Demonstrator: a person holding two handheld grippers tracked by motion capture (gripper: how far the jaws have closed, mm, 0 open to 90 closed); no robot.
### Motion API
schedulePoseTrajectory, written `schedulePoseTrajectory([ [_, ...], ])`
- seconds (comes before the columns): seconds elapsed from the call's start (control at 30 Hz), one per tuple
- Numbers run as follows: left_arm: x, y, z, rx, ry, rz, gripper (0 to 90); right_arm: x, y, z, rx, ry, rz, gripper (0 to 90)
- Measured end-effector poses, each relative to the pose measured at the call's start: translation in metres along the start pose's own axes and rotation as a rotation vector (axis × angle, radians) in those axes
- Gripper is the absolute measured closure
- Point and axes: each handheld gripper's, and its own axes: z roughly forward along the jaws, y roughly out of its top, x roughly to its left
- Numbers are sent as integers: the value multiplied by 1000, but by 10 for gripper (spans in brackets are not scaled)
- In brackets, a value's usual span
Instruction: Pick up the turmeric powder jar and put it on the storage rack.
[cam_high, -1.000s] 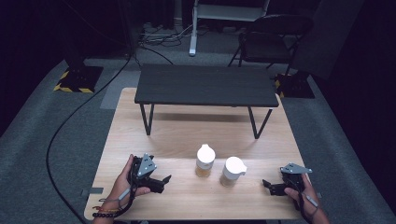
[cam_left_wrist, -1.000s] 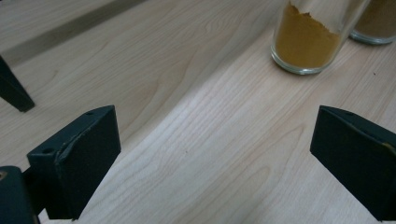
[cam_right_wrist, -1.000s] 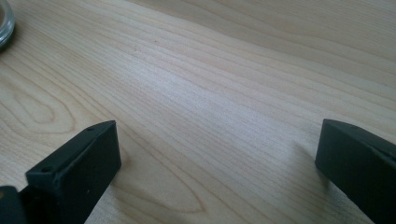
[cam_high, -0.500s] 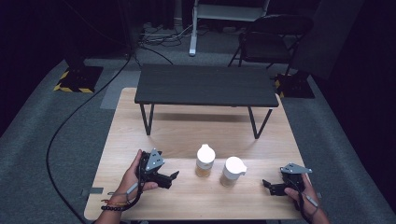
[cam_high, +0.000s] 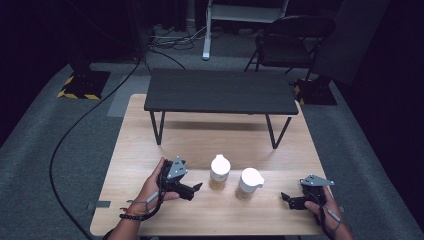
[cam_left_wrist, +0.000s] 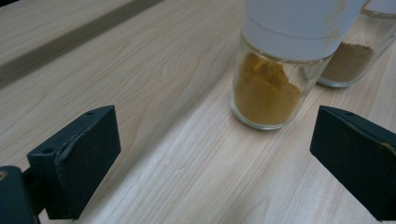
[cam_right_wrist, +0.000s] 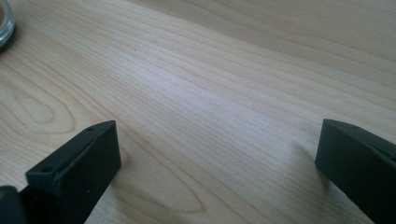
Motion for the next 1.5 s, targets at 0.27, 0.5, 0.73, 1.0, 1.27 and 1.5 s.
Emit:
schedulePoseTrajectory([
  [0.27,0,10,15,-3,-40,7,19,0,0,0,0,0,0,0],
  [0.5,0,16,26,1,-68,8,19,0,0,0,0,0,0,0],
  [0.73,2,24,40,5,-104,11,20,0,0,0,0,0,0,0],
  [1.0,1,29,53,9,-133,3,23,0,0,0,-1,0,-2,0],
  [1.27,1,32,69,3,-165,-33,36,0,0,0,-1,0,-2,0],
  [1.5,-3,31,77,-17,-166,-26,73,0,0,0,-1,-1,-2,0],
])
